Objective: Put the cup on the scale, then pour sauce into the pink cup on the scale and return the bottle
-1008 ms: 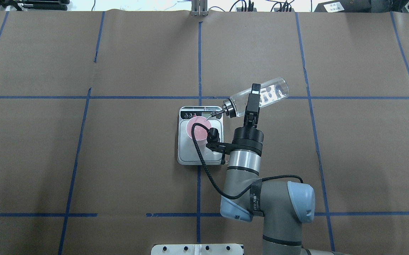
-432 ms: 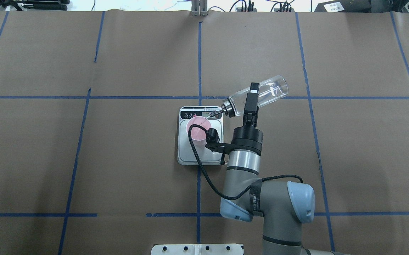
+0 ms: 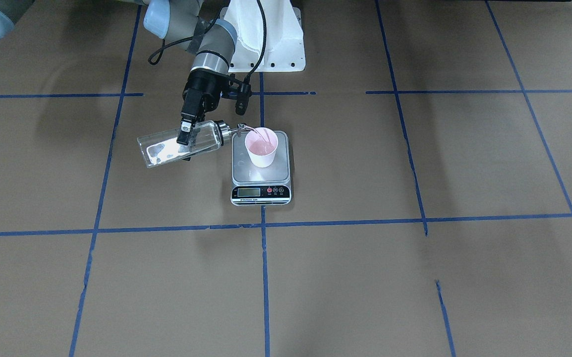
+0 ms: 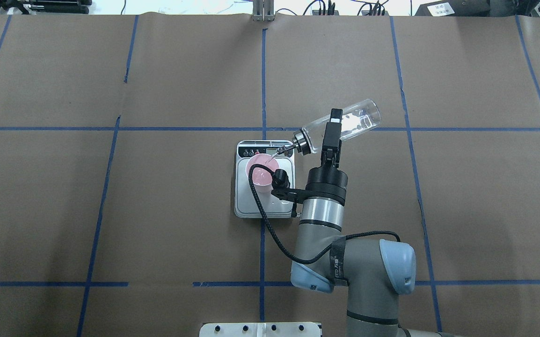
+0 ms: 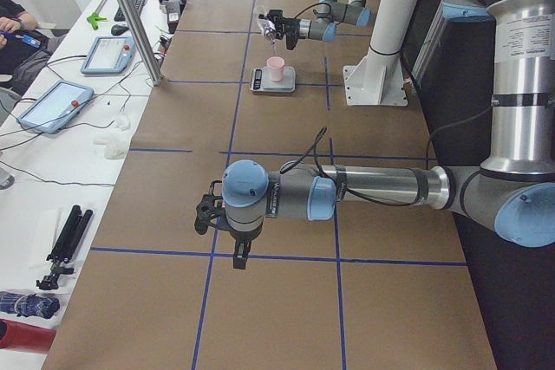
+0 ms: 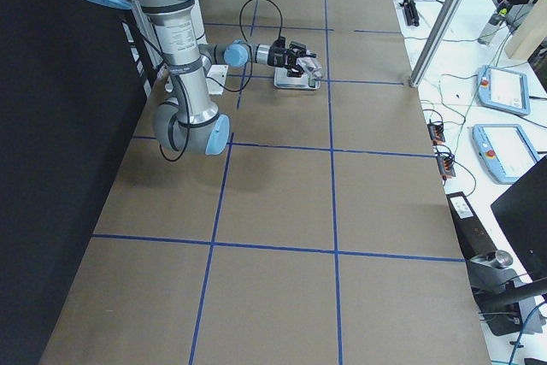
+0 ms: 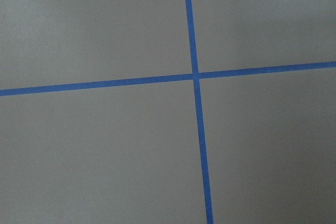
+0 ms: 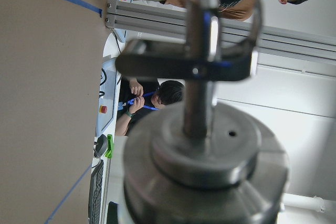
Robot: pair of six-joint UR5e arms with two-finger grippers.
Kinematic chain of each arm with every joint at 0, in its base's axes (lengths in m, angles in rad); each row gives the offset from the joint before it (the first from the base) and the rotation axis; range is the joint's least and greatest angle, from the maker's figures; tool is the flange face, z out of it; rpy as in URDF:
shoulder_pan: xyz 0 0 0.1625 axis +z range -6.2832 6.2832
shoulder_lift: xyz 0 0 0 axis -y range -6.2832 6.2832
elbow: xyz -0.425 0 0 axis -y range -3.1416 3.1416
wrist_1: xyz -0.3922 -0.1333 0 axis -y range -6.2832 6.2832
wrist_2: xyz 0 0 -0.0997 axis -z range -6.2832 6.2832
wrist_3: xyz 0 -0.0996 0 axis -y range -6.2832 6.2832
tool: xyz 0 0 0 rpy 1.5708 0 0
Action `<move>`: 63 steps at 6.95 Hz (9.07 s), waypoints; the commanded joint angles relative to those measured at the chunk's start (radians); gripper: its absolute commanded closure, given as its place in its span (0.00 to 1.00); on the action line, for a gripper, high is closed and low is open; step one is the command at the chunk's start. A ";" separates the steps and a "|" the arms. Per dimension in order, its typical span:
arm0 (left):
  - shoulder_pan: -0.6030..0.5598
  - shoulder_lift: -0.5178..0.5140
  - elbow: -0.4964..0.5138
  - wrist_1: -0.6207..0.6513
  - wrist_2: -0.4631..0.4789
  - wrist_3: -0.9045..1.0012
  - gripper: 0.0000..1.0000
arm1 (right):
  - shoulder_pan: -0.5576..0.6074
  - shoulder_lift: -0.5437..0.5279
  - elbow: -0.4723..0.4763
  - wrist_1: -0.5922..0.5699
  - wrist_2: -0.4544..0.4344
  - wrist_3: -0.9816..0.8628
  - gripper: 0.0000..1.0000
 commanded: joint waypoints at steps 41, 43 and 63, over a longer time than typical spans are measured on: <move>0.005 0.003 -0.011 -0.012 0.000 0.002 0.00 | 0.118 -0.508 0.100 1.035 0.690 0.996 0.93; 0.006 0.003 -0.012 -0.010 -0.002 0.002 0.00 | 0.118 -0.509 0.096 1.037 0.672 0.991 0.67; 0.009 0.002 -0.012 -0.012 -0.002 0.002 0.00 | 0.113 -0.804 0.245 1.145 0.832 0.721 0.00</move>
